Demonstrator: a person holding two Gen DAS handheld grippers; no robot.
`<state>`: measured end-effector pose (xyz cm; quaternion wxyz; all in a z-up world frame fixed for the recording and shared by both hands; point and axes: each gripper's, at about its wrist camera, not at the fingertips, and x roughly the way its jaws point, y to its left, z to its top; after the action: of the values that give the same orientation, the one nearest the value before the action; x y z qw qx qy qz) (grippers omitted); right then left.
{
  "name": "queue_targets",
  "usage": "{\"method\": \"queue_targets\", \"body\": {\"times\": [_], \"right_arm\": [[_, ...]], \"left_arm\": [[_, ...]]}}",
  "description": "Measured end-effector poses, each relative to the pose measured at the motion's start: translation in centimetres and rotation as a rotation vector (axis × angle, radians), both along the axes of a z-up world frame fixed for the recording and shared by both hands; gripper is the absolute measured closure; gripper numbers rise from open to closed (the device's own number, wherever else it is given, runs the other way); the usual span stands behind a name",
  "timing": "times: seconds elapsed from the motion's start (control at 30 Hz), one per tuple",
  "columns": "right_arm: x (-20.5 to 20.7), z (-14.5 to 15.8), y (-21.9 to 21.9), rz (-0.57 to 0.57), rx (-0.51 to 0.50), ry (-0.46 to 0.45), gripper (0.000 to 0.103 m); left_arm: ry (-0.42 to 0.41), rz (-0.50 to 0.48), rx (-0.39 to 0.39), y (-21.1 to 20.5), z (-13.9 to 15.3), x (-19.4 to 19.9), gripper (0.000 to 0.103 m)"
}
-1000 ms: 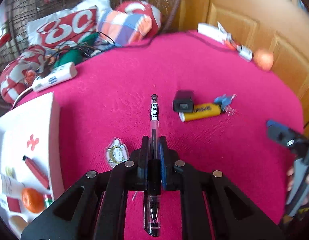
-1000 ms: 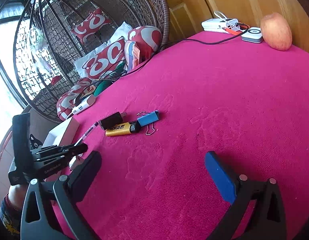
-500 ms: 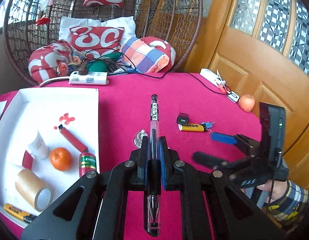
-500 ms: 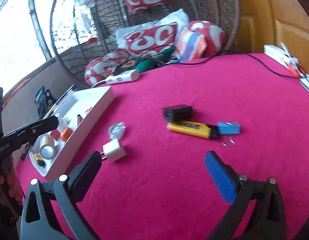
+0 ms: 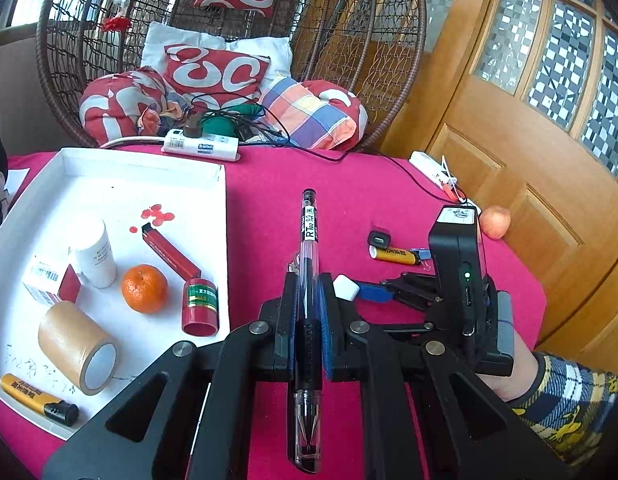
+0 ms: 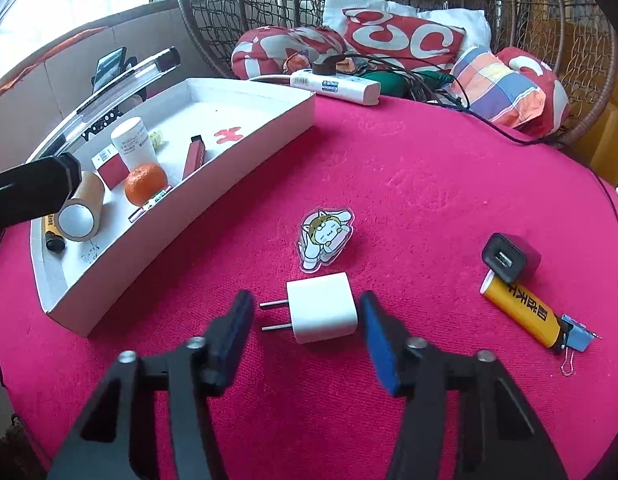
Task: Organize rigid objects
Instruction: 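Grasp the black pen with the left gripper while the right gripper grasps the white plug charger, then carry the pen with the left gripper while the right gripper carries the white plug to the tray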
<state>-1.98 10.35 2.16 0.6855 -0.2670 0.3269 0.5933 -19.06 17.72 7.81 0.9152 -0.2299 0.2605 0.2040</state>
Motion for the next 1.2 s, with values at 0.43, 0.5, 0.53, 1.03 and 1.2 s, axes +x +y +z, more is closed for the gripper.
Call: {"method": "queue_targets", "body": {"times": [0.43,0.5,0.53,1.03,1.2], "right_arm": [[-0.9,7.6,-7.1,-0.064,0.290,0.048,0.058],[-1.3,9.1,-8.1,-0.059,0.335,0.047,0.058],[-1.5,9.7,-8.4,-0.055,0.353,0.046,0.058],[-4.3,11.5,-9.5,0.009,0.399,0.055,0.058],[-5.3,11.8,-9.4,0.035,0.403,0.046,0.058]], "left_arm": [[-0.044,0.045,0.128,-2.2,2.5,-0.9,0.094],[-0.048,0.045,0.139,-2.5,2.7,-0.9,0.094],[-0.048,0.048,0.145,-2.7,2.9,-1.0,0.094],[-0.083,0.078,0.151,-3.2,3.5,-3.3,0.094],[-0.093,0.086,0.151,-3.2,3.6,-4.1,0.094]]}}
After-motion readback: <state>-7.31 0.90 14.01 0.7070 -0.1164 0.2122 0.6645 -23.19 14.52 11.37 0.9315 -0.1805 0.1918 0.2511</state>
